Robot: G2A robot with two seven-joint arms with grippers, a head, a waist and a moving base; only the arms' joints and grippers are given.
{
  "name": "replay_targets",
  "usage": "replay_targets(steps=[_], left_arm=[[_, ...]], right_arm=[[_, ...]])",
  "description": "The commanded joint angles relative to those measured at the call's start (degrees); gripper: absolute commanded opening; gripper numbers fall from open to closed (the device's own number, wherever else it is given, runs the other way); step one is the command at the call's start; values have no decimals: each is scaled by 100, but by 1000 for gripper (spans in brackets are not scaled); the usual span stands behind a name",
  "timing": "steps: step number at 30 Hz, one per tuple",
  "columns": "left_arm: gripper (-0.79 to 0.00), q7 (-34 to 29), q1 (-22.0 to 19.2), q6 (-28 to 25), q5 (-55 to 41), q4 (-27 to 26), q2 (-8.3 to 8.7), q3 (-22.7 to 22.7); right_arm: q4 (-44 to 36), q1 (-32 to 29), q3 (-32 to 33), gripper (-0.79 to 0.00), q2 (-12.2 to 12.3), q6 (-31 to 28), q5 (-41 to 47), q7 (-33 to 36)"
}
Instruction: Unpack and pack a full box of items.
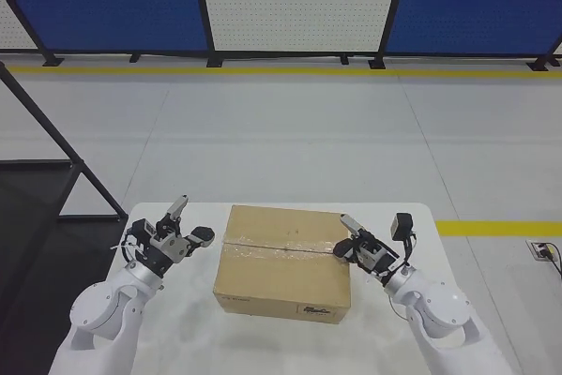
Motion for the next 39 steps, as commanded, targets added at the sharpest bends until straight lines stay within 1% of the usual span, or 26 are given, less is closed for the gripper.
replay_targets(steps=[1, 12, 17, 23, 33, 36, 39], left_arm=[[0, -1, 7, -8, -4, -3, 7, -13], [0, 50, 23, -40, -49, -21, 35, -7], [0, 86, 79, -100, -116, -52, 50, -61], [0, 107, 161, -136, -198, -91, 71, -145], [0, 172, 253, -223, -328, -193, 93, -210], [0, 196, 278, -238, -387, -210, 99, -238], [0, 227, 302, -273, -433, -218, 104, -261]], right_arm=[[-30, -73, 76, 0, 12, -20, 21, -12], [-308, -518, 583, 0, 82, -220, 252, -81], [-424, -649, 700, 0, 101, -256, 316, -84], [-448, -627, 623, 0, 102, -168, 279, -30], [-159, -452, 438, 0, 84, -99, 304, 53], [-138, -441, 434, 0, 81, -156, 327, 22], [-299, -502, 468, 0, 81, -337, 346, -48]])
